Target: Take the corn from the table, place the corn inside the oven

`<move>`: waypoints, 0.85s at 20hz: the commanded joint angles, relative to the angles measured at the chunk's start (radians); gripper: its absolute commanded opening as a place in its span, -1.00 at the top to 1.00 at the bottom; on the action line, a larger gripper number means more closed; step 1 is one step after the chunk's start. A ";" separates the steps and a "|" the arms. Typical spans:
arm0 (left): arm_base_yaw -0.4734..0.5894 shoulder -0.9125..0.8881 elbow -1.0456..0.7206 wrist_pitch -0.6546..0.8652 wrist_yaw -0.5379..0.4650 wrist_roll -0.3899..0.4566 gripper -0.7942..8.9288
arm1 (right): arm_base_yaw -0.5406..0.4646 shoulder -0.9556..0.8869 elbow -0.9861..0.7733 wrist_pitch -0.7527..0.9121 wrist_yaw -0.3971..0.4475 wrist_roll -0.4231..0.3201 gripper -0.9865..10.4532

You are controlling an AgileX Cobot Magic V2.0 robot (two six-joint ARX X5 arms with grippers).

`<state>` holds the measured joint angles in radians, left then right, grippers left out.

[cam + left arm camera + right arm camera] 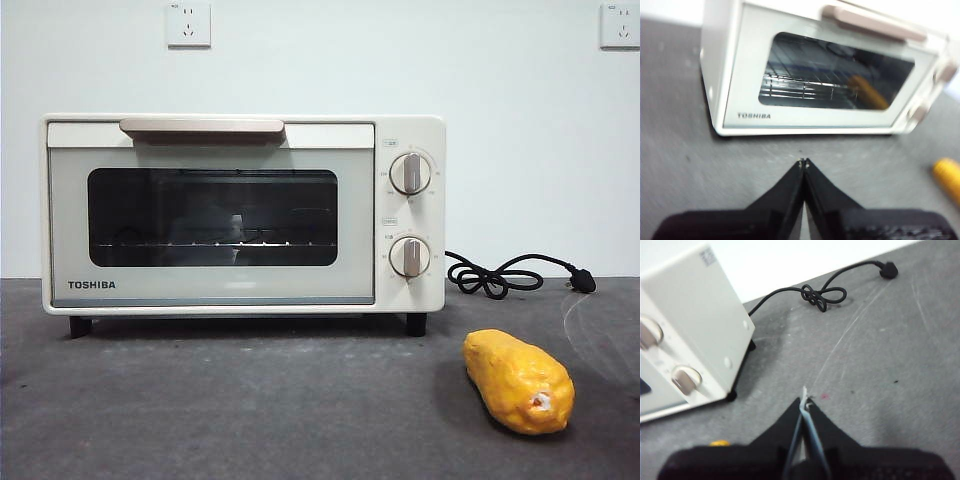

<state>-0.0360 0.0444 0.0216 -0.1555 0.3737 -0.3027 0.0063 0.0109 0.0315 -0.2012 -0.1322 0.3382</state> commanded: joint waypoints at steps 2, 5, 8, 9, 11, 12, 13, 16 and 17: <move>-0.003 0.002 -0.008 0.006 0.002 -0.143 0.84 | -0.001 0.000 -0.008 0.016 0.002 0.086 0.85; -0.003 0.003 -0.008 -0.003 0.001 -0.143 0.84 | -0.001 0.000 -0.008 0.013 0.002 0.085 0.85; -0.003 0.008 -0.008 -0.003 0.001 -0.143 0.84 | -0.001 0.000 -0.008 0.005 0.004 0.081 0.83; -0.003 0.014 -0.008 -0.003 0.010 -0.143 0.84 | -0.001 0.000 -0.008 0.006 0.001 0.082 0.82; -0.005 0.024 -0.008 0.002 0.097 -0.143 0.85 | -0.001 0.000 -0.008 0.009 -0.043 0.107 0.83; -0.005 0.026 -0.008 0.015 0.160 -0.143 0.85 | -0.001 0.000 -0.008 0.021 -0.108 0.126 0.83; -0.005 0.028 -0.005 0.027 0.221 -0.143 0.85 | -0.001 0.000 -0.008 0.046 -0.179 0.133 0.83; -0.005 0.028 0.032 0.033 0.308 -0.152 0.85 | -0.001 0.000 -0.008 0.171 -0.325 0.171 0.83; -0.005 0.028 0.056 0.031 0.308 -0.190 0.85 | -0.001 0.000 -0.008 0.225 -0.355 0.219 0.83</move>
<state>-0.0399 0.0738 0.0650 -0.1379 0.6743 -0.4660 0.0063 0.0109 0.0315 0.0151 -0.4835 0.5140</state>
